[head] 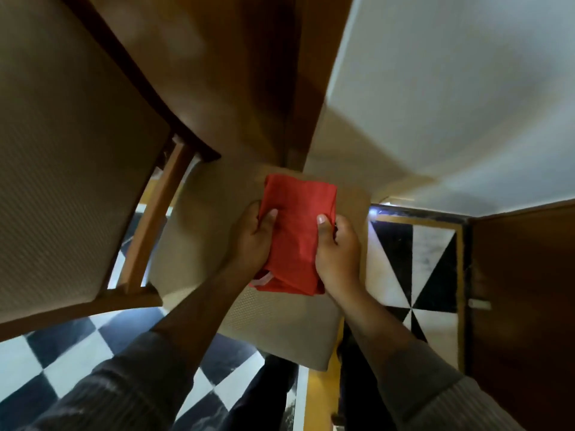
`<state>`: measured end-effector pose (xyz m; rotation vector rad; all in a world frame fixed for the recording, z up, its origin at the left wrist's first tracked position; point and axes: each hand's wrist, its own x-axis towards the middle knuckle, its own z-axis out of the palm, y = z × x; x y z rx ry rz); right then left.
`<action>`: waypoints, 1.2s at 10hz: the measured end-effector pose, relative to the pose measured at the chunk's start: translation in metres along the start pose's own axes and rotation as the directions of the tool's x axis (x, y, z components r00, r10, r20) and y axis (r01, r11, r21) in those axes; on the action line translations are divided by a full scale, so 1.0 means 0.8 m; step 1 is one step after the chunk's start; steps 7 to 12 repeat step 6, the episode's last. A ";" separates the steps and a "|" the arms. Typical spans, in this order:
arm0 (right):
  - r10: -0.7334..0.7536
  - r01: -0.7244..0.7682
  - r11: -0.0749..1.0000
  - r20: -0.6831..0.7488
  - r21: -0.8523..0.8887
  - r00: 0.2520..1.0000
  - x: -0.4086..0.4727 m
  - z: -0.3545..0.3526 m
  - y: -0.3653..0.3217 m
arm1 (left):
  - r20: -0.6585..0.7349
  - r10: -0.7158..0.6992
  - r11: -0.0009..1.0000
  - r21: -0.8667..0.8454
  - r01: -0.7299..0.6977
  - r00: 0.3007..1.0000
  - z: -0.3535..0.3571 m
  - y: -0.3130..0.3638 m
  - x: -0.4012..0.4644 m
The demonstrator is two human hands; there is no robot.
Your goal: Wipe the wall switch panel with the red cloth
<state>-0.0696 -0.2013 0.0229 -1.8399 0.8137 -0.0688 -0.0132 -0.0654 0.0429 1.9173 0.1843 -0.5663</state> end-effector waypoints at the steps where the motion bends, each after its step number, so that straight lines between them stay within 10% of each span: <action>1: 0.043 -0.043 0.999 0.014 0.017 0.999 0.010 0.038 0.048 | -0.005 -0.080 0.996 0.033 0.080 0.997 0.007 -0.050 0.023; 3: 0.157 -0.150 0.982 0.058 -0.115 0.986 0.025 0.068 0.128 | 0.084 -0.312 0.928 0.241 0.284 0.946 0.008 -0.115 0.055; 6: 0.148 -0.121 0.961 0.092 -0.249 0.985 0.046 -0.008 0.076 | 0.140 -0.166 0.843 0.534 0.067 0.976 0.003 -0.078 0.023; 12: 0.148 -0.121 0.961 0.092 -0.249 0.985 0.046 -0.008 0.076 | 0.140 -0.166 0.843 0.534 0.067 0.976 0.003 -0.078 0.023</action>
